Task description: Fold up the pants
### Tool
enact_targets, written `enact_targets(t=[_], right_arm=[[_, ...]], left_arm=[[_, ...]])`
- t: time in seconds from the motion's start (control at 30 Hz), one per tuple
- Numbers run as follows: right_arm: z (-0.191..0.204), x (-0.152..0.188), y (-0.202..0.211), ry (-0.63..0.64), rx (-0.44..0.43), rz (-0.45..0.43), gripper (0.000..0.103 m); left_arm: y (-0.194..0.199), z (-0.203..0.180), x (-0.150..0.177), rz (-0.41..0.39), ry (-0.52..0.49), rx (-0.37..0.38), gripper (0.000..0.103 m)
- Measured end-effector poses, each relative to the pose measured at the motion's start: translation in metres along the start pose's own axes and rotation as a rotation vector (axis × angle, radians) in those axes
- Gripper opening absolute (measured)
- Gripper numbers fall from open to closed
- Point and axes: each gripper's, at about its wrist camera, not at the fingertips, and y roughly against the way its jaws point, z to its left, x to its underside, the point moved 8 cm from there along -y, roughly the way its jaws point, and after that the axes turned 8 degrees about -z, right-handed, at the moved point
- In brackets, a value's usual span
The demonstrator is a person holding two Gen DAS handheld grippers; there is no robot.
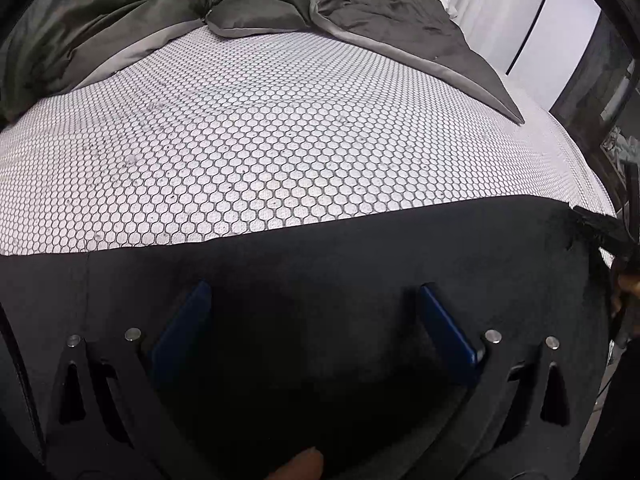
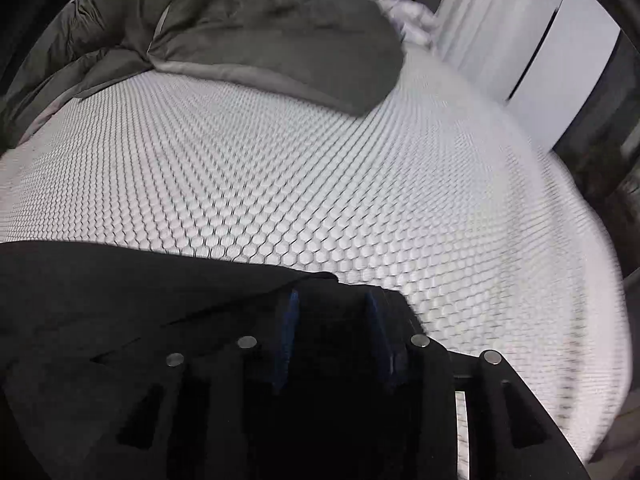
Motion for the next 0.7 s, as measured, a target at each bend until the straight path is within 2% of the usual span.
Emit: enact_targets(t=[0.17, 0.2, 0.27, 0.3, 0.33, 0.37, 0.4, 0.43, 0.5, 0.57, 0.63, 0.7], right_arm=[[-0.012, -0.012, 0.057, -0.088, -0.034, -0.118, 0.037], [-0.016, -0.009, 0.07, -0.088, -0.015, -0.126, 0.04], [-0.01, -0.002, 0.082, -0.077, -0.042, -0.132, 0.044], [0.005, 0.012, 0.083, -0.057, -0.072, -0.127, 0.049], [0.004, 0.019, 0.072, -0.041, -0.071, -0.098, 0.051], [0.005, 0.034, 0.054, -0.016, -0.019, -0.026, 0.05], [0.004, 0.042, 0.048, 0.005, 0.026, 0.0, 0.05], [0.005, 0.043, 0.055, 0.017, 0.041, -0.016, 0.051], [0.011, 0.036, 0.09, 0.039, 0.041, -0.08, 0.051], [0.017, 0.033, 0.121, -0.006, 0.007, -0.164, 0.066], [0.042, 0.043, 0.139, -0.021, -0.09, -0.186, 0.069], [0.084, 0.057, 0.139, 0.081, -0.179, -0.173, 0.069]], left_arm=[[0.017, -0.003, -0.002, -0.018, -0.01, 0.019, 0.102], [0.024, -0.009, -0.002, -0.031, -0.025, 0.034, 0.102], [0.041, -0.03, 0.001, -0.061, -0.08, 0.083, 0.102], [0.046, -0.041, 0.005, -0.062, -0.114, 0.106, 0.102], [0.051, -0.054, 0.012, -0.059, -0.159, 0.128, 0.102], [0.054, -0.065, 0.021, -0.05, -0.204, 0.137, 0.102], [0.056, -0.072, 0.029, -0.042, -0.233, 0.128, 0.102], [0.06, -0.078, 0.038, -0.029, -0.255, 0.111, 0.102], [0.071, -0.087, 0.049, -0.032, -0.271, 0.139, 0.102], [0.09, -0.107, 0.063, -0.055, -0.297, 0.207, 0.102], [0.097, -0.129, 0.077, -0.051, -0.352, 0.254, 0.102], [0.092, -0.143, 0.09, -0.019, -0.394, 0.27, 0.102]])
